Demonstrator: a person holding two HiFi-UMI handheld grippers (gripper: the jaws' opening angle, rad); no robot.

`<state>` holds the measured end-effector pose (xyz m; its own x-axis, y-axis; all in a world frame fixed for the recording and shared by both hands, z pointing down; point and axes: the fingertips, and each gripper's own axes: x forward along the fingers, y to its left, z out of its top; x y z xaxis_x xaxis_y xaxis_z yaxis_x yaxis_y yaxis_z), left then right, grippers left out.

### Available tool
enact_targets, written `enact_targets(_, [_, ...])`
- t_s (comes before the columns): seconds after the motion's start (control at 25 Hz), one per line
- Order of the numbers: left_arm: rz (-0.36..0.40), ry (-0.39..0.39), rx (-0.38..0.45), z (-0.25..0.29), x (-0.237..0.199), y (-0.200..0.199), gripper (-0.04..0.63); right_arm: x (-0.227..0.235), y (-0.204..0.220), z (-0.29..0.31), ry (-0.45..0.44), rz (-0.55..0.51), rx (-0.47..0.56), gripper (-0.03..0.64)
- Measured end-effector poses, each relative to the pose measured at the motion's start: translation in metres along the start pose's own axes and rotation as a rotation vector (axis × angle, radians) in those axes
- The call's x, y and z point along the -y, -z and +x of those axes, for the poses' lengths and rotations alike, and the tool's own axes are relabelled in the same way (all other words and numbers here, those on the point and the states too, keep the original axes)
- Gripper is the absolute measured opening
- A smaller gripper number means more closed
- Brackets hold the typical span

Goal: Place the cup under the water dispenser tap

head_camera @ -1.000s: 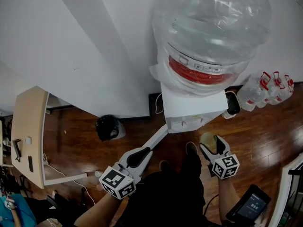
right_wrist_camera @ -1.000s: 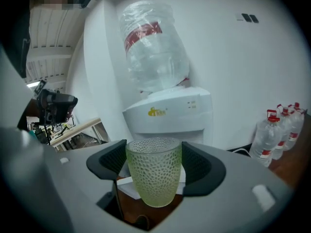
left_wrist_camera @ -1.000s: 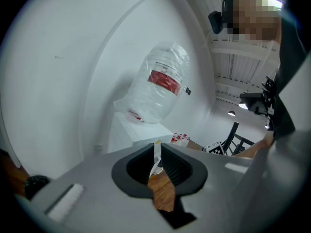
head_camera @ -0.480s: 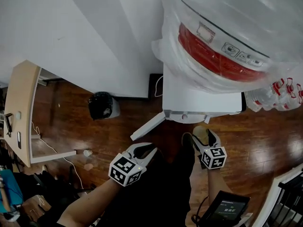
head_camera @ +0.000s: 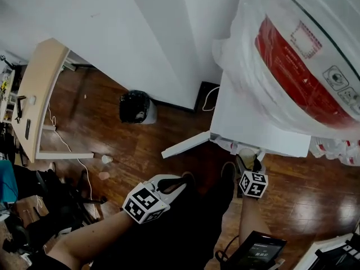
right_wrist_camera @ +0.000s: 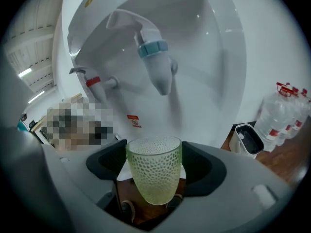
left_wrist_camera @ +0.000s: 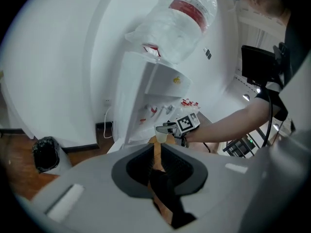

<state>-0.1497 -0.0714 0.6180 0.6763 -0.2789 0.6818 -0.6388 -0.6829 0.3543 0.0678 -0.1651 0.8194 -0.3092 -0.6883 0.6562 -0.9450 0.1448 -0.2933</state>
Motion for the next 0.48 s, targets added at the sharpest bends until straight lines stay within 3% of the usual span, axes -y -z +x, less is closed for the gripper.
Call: enact_targets(0.48, [-0.001, 0.004, -0.021, -0.001, 0.023, -0.011, 0.028, 0.006, -0.027, 0.016, 0.011, -0.124, 0.055, 0.350])
